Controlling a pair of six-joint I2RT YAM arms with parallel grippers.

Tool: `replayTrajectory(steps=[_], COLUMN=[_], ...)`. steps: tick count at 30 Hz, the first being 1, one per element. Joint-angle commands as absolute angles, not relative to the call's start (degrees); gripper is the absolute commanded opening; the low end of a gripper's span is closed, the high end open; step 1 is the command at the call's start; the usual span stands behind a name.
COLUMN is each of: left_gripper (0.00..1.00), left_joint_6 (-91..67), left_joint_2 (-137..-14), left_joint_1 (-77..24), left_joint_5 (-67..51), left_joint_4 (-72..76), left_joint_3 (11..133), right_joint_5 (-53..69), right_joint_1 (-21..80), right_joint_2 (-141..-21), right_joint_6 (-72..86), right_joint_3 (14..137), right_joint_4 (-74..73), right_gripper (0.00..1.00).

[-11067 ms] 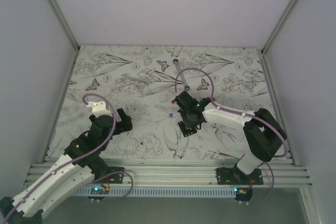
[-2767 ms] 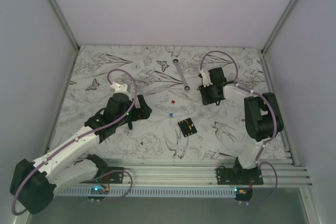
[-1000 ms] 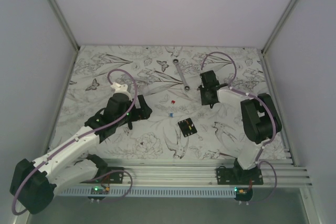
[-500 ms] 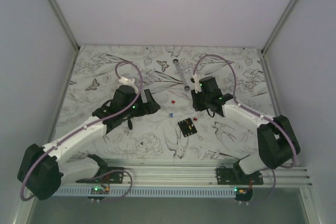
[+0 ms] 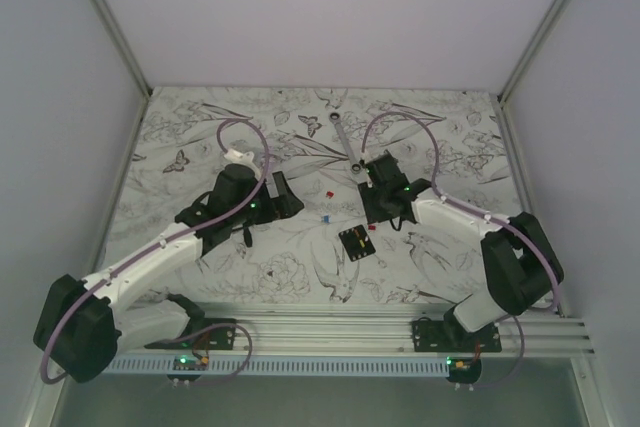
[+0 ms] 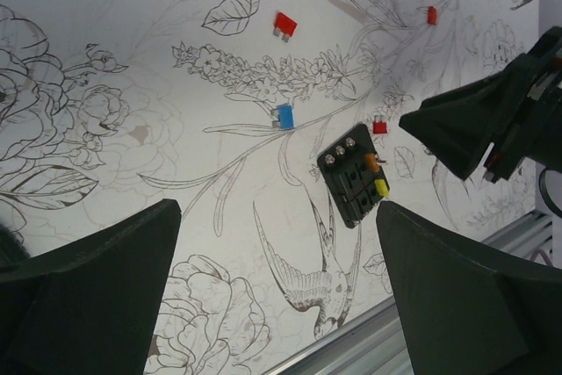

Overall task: Snap on the fuse box
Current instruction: Pick up the fuse from the center of the board.

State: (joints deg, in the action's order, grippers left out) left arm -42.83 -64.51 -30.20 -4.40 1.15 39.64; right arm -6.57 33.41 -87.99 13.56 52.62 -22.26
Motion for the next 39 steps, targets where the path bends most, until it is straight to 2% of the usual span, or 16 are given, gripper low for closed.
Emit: replayTrajectory(steps=[1, 14, 24, 39], left_gripper=[0.98, 1.00, 1.00, 1.00], left_joint_6=[-41.9, -41.7, -41.6, -41.8], left_joint_2=[-63.1, -62.9, -62.2, -61.8], left_joint_1=[-29.4, -29.3, -29.3, -29.3], left_joint_5=[-3.4, -3.0, -2.7, -2.4], left_joint_4=[0.0, -0.8, -1.1, -1.4], left_joint_3=[38.7, 38.5, 38.1, 37.9], right_joint_5=[-13.8, -16.2, -18.3, -18.3], right_joint_1=[36.5, 38.8, 39.1, 38.9], right_joint_2=[-89.1, -92.9, -94.5, -96.1], right_joint_6=[23.8, 32.1, 33.3, 31.8], right_joint_3=[54.8, 53.1, 51.7, 50.7], right_joint_4=[-25.5, -24.0, -23.3, -22.1], right_gripper=[0.45, 0.43, 0.39, 0.38])
